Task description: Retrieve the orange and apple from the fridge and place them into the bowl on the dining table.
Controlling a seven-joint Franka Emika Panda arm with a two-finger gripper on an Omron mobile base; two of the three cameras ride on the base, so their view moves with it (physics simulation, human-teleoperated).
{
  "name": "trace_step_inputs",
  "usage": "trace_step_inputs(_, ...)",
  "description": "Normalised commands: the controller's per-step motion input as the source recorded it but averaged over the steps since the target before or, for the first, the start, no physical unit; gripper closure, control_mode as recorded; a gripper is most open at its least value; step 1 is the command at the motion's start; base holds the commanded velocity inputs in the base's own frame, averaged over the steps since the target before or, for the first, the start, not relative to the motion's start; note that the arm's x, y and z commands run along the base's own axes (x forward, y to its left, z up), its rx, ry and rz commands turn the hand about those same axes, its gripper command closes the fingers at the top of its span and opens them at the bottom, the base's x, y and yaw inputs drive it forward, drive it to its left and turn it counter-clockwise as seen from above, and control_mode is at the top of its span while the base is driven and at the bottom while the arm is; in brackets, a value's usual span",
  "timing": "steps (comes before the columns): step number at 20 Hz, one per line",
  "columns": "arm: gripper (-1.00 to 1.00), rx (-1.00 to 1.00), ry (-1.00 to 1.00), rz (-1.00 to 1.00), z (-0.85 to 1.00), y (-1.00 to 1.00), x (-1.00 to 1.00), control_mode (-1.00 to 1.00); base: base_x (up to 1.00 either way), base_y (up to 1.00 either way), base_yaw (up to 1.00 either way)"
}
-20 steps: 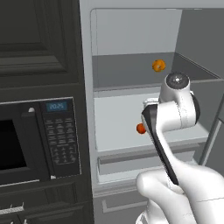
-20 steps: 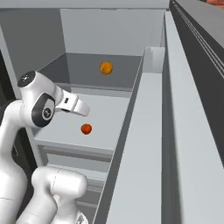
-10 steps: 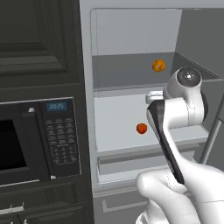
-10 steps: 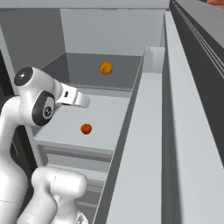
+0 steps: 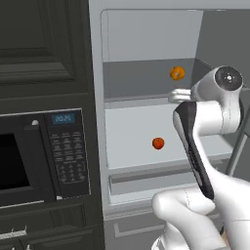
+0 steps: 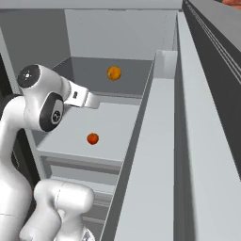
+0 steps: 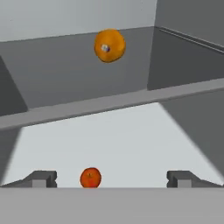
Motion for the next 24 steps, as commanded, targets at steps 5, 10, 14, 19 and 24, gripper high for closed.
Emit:
trace_step_inputs(5,-1.0,0.12,0.02,-0.06,0.67,-0.21,0.2,-1.0,0.0,0.0,0.0)
trace_step_inputs(10,-1.0,0.01,-0.02,-0.01,0.16,-0.25,0.28,-1.0,0.0,0.0,0.0)
trace_step_inputs(14,-1.0,-0.04,0.0,0.0,0.0,0.0,0.63,-1.0,0.0,0.0,0.0)
trace_step_inputs(19,-1.0,-0.08,0.0,0.0,0.0,-0.01,0.78,-1.0,0.0,0.0,0.0)
trace_step_inputs(24,-1.0,-0.03,0.01,0.0,0.0,-0.13,0.68,-1.0,0.0,0.0,0.0)
